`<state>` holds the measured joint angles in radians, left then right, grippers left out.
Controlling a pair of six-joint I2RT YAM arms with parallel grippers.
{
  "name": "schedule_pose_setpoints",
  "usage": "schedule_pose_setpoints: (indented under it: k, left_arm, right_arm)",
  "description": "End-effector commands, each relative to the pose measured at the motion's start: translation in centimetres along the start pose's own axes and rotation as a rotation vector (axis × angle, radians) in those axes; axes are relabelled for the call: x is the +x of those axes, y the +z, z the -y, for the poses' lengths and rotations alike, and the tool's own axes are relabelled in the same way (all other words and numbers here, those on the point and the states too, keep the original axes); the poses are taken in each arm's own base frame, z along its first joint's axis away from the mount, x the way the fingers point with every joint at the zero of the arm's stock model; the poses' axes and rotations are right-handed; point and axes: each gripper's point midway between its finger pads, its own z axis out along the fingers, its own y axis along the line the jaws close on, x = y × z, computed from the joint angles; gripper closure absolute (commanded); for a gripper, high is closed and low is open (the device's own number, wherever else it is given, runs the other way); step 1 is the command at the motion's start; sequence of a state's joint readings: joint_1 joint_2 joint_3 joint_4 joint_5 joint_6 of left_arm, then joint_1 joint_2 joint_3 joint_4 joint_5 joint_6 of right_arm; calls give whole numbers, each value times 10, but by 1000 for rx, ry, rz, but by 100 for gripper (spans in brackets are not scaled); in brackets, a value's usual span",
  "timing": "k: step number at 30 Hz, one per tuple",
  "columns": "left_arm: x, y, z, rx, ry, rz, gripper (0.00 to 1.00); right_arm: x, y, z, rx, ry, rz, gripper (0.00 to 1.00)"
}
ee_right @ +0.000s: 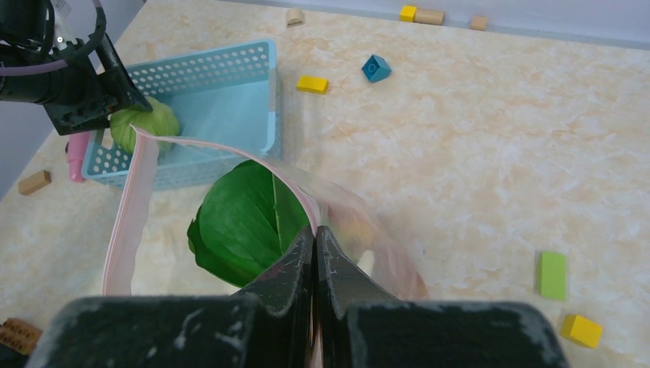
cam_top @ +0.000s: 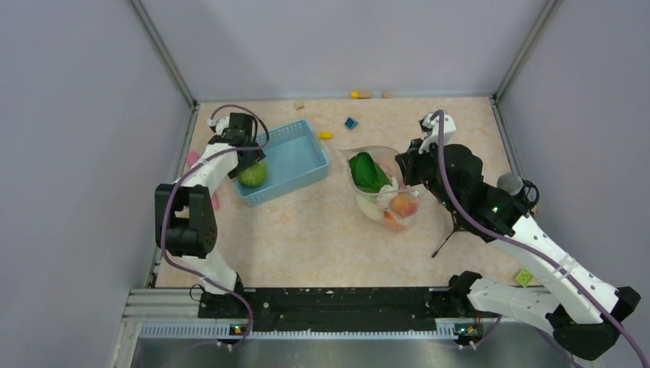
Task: Place the food in the zip-top bag and seal the zipper
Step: Pick up the fake vegetable from the bin.
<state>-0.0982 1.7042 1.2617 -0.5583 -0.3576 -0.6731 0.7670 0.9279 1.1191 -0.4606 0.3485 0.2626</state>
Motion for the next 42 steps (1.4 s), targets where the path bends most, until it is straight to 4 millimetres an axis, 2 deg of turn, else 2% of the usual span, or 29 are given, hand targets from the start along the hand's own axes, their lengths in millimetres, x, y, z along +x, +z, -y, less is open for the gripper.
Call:
schedule_pose_setpoints:
  k: [1, 7, 10, 12, 15, 16, 19, 23, 28, 32, 37, 40, 42]
  left_arm:
    - [-11, 3, 10, 21, -28, 10, 23]
    - [0, 13, 16, 30, -18, -43, 38]
    - [0, 11, 19, 46, -13, -58, 51]
    - [1, 8, 22, 54, -8, -76, 62]
    - [-4, 1, 27, 85, -6, -78, 87]
    - [-5, -2, 29, 95, -7, -77, 98]
    - [-12, -13, 33, 128, -12, -59, 100]
    - [-31, -43, 44, 228, -18, -5, 100]
    - [-57, -97, 60, 417, -14, 102, 100]
    - [-67, -155, 79, 660, 20, 168, 100]
    - [-61, -264, 111, 1101, 134, 259, 100]
    - [-45, -334, 126, 1329, 244, 305, 100]
    - [-26, -379, 136, 1452, 343, 346, 100]
  right_arm:
    - [-23, 0, 3, 22, 23, 82, 100]
    - [-23, 0, 4, 27, 22, 83, 100]
    - [-23, 0, 4, 25, 21, 83, 100]
    - [-24, 0, 4, 25, 23, 85, 100]
    - [-24, -1, 4, 24, 24, 86, 100]
    - [-24, -1, 4, 24, 25, 86, 100]
    - [-25, -2, 4, 23, 27, 91, 100]
    - [-26, -4, 5, 22, 29, 96, 100]
    - [-26, -4, 4, 22, 32, 95, 100]
    - [-27, -4, 4, 20, 33, 97, 100]
    - [-29, -5, 4, 19, 38, 103, 100]
    - [-30, -4, 3, 17, 39, 106, 100]
    - [-31, -5, 3, 16, 41, 110, 100]
